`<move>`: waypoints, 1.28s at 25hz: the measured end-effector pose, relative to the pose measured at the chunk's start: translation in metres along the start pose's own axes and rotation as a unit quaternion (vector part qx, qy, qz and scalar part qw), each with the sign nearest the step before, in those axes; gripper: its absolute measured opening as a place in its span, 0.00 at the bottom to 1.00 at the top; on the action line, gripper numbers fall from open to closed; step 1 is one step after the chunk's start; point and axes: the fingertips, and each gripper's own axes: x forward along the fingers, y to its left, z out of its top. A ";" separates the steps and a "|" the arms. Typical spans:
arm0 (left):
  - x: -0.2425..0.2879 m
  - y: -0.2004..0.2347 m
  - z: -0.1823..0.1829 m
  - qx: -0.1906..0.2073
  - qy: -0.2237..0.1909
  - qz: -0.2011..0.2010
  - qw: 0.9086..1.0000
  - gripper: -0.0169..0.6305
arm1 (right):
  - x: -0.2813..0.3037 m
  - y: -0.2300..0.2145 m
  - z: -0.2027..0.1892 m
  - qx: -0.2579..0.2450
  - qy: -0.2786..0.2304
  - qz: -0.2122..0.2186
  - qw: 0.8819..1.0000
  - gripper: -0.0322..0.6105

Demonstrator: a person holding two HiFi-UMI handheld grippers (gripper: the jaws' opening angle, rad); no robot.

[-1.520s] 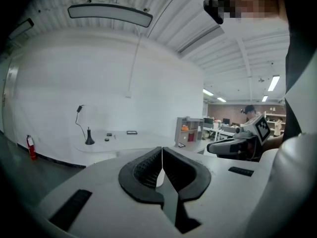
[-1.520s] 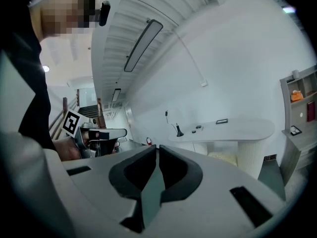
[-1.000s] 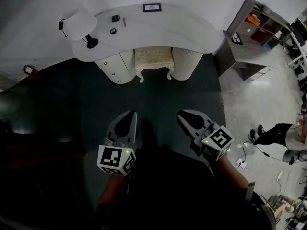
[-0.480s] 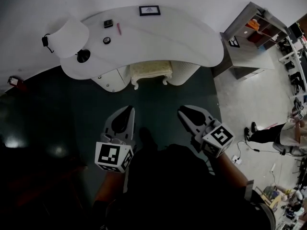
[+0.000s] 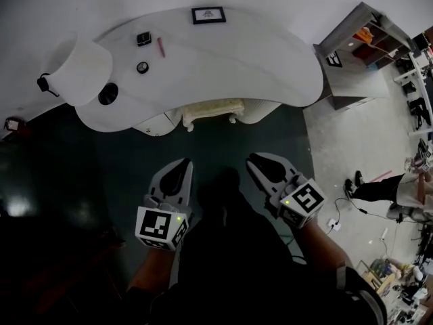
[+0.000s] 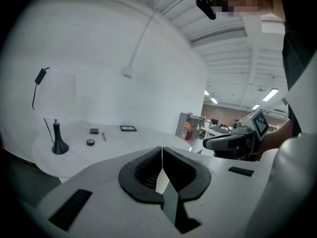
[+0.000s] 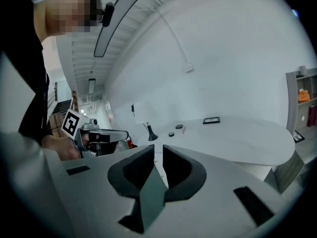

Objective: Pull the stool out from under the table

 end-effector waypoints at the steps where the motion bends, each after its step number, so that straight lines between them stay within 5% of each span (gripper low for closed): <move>1: 0.009 0.004 -0.002 -0.002 0.003 0.002 1.000 0.05 | 0.006 -0.008 -0.004 0.001 0.001 0.000 1.000 0.08; 12: 0.093 0.044 -0.054 -0.021 0.000 0.049 0.999 0.05 | 0.068 -0.107 -0.059 -0.007 -0.009 0.025 1.000 0.08; 22: 0.186 0.117 -0.185 0.023 -0.047 0.042 0.998 0.05 | 0.155 -0.196 -0.195 -0.019 -0.026 0.017 0.999 0.08; 26: 0.224 0.153 -0.253 0.015 -0.033 0.043 0.998 0.27 | 0.189 -0.230 -0.253 -0.002 -0.019 0.011 1.000 0.16; 32: 0.265 0.202 -0.342 0.023 -0.021 0.046 0.998 0.33 | 0.233 -0.278 -0.330 -0.016 -0.018 -0.012 1.000 0.23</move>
